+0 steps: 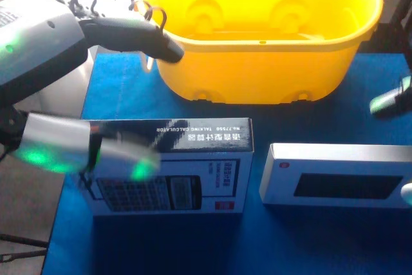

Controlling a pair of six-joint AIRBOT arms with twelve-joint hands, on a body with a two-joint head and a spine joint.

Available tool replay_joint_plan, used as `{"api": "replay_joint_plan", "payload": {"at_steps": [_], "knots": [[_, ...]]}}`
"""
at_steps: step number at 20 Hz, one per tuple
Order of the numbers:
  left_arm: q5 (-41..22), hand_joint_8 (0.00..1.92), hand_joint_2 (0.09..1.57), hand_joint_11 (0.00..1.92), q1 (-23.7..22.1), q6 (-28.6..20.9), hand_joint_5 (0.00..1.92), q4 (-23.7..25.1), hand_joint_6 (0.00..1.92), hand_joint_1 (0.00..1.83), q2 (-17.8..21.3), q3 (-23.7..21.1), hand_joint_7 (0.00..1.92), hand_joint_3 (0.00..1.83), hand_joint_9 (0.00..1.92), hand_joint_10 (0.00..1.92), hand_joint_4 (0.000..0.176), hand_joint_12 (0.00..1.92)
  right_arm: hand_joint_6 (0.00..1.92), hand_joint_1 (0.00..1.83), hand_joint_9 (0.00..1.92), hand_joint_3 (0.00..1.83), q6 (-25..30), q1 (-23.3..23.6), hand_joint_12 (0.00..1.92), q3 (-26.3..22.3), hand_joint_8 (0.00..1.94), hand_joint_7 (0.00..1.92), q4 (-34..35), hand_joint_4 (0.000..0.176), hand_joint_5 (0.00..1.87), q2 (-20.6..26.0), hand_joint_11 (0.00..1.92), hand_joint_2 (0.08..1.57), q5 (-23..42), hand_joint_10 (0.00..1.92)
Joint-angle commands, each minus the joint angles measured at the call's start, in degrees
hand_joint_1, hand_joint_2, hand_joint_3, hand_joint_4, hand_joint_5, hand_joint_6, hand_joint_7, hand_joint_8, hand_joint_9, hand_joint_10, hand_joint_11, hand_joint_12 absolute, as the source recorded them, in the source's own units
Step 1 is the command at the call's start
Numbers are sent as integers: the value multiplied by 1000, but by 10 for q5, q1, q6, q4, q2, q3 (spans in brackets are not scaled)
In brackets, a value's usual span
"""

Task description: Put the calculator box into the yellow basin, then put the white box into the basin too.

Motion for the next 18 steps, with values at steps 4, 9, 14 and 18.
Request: {"api": "replay_joint_plan", "payload": {"at_steps": [4,9,14,18], "knots": [[-50,473,727,75,-5,-1,618,-15,112,618,-9,4,442,106,243,998,0,1683,87,676,415,0,3,2,1309,9,63,556,10,0,547,-12,14,854,-57,355],[-26,82,772,0,4,1,589,-39,31,739,-37,26,465,9,222,593,0,1388,31,703,415,0,3,3,1351,31,34,548,35,0,501,-36,39,831,-41,428],[-16,49,791,0,43,2,604,-76,18,657,-60,44,533,7,297,606,0,1542,20,674,335,0,2,29,1431,59,31,594,40,0,541,-73,89,836,21,698],[-7,29,780,0,73,2,628,-99,5,667,-78,56,626,0,369,563,0,1472,1,702,287,0,2,41,1239,72,0,506,38,0,506,-97,0,845,46,455]]}}
